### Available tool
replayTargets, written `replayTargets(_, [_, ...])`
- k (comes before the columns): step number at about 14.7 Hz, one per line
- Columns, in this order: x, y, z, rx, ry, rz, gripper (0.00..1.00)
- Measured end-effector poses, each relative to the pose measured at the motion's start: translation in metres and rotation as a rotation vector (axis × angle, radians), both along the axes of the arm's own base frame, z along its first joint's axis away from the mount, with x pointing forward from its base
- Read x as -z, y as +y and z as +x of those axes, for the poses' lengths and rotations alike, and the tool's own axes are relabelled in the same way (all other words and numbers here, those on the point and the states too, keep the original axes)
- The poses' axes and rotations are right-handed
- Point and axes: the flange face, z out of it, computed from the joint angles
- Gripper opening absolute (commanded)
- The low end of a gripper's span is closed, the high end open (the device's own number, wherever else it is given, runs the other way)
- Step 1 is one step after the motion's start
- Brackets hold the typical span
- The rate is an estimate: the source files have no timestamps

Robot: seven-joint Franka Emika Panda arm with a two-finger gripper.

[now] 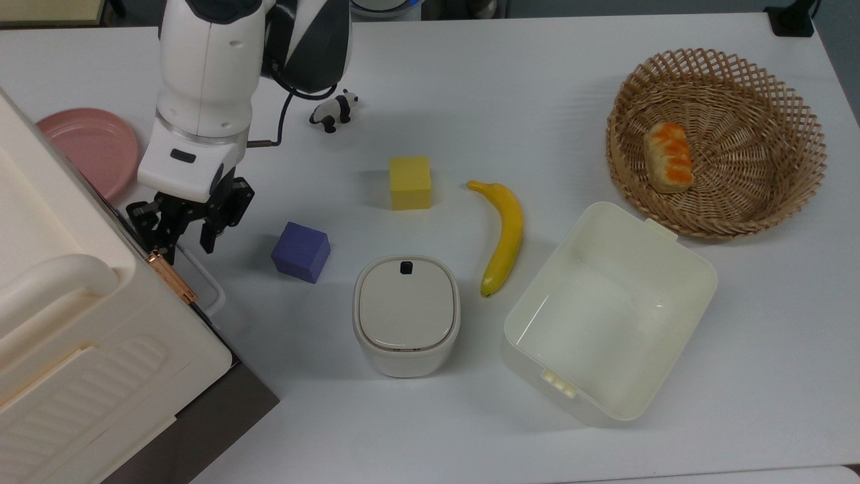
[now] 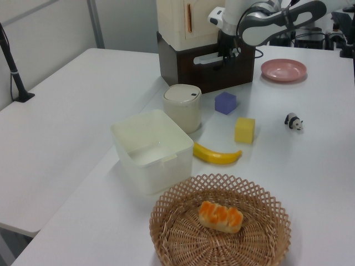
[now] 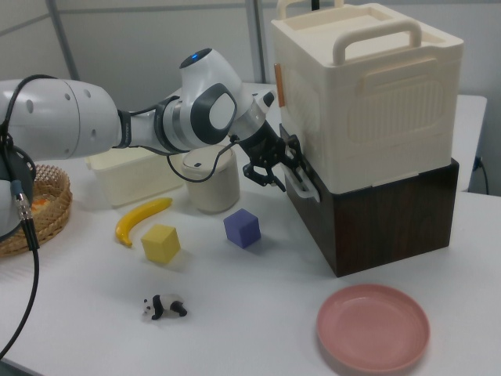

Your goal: Open the drawer

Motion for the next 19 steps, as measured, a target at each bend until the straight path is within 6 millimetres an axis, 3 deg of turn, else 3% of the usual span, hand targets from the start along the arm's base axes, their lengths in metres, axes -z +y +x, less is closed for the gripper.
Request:
replayTargets(2, [0.001, 0.001, 0.0, -0.002, 0.001, -0.001, 0.25])
replayTargets(10, [-0.004, 0.01, 0.001, -0.017, -0.004, -0.005, 0.18])
replayTargets(13, [-0.012, 0.027, -0.009, -0.039, -0.003, 0.0, 0.16])
replayTargets(19, [-0.026, 0.073, -0.049, -0.082, 0.07, 0.018, 0.13])
